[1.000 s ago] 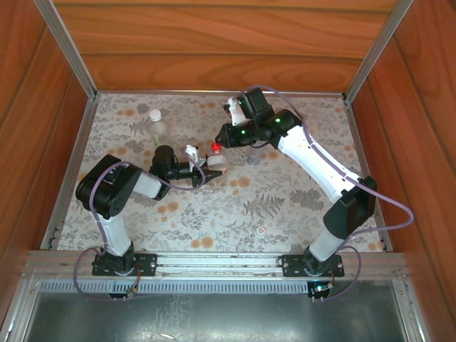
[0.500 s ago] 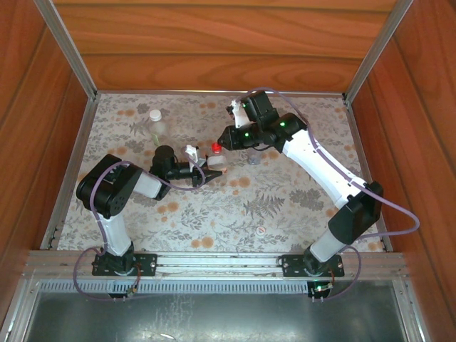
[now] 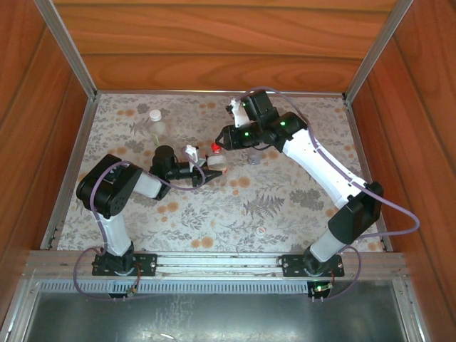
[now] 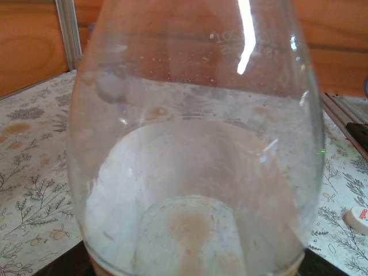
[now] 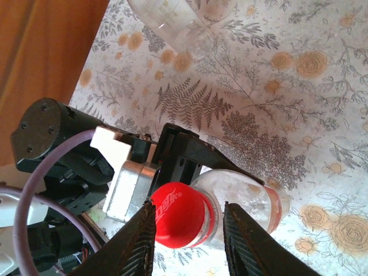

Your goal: Screw on the bottle caps

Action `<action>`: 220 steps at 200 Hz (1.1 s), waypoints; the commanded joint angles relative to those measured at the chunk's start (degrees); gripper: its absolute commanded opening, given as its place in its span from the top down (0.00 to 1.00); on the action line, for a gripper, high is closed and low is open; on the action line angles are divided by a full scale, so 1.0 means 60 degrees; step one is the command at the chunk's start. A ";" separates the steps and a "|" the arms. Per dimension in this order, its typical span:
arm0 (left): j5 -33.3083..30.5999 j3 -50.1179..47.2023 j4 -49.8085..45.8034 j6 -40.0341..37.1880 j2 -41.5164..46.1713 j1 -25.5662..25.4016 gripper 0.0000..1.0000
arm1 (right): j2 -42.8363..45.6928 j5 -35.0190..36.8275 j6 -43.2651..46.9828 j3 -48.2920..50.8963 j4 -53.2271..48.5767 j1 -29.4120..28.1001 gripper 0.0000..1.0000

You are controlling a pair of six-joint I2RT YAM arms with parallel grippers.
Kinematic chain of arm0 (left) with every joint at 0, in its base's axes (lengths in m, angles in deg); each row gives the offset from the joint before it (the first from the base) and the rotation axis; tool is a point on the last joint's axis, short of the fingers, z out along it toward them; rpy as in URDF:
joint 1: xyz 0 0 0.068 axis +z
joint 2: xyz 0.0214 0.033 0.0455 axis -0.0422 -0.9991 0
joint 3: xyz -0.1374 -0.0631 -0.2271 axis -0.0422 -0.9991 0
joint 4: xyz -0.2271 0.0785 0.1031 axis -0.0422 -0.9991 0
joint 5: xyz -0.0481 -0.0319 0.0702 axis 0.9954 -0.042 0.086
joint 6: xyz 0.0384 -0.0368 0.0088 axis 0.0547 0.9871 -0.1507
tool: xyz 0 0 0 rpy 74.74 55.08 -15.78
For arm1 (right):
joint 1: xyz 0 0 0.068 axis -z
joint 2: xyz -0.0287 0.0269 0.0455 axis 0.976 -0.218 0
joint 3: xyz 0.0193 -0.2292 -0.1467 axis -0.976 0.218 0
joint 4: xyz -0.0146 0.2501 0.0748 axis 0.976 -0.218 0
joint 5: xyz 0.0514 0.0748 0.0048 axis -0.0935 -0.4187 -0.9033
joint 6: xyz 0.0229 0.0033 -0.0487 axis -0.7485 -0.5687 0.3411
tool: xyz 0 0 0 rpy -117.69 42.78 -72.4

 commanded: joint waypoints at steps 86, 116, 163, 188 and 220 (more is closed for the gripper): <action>-0.0350 -0.0215 -0.1595 0.0069 -0.0617 0.0108 0.51 | 0.0095 -0.0027 0.0090 0.0431 -0.0328 0.0085 0.70; -0.0344 -0.0210 -0.1598 0.0099 -0.0638 0.0100 0.51 | 0.0218 0.0025 0.0088 0.0540 -0.0344 0.0086 0.72; -0.0352 -0.0182 -0.1595 0.0132 -0.0667 0.0120 0.51 | 0.0301 -0.0133 0.0058 0.0617 -0.0395 0.0081 0.74; -0.0358 -0.0181 -0.1595 0.0126 -0.0667 0.0129 0.51 | 0.0351 -0.0194 0.0060 0.0713 -0.0449 0.0084 0.73; -0.0306 -0.0177 -0.1595 0.0121 -0.0668 0.0133 0.51 | 0.0340 -0.0229 0.0049 0.0681 -0.0431 0.0076 0.73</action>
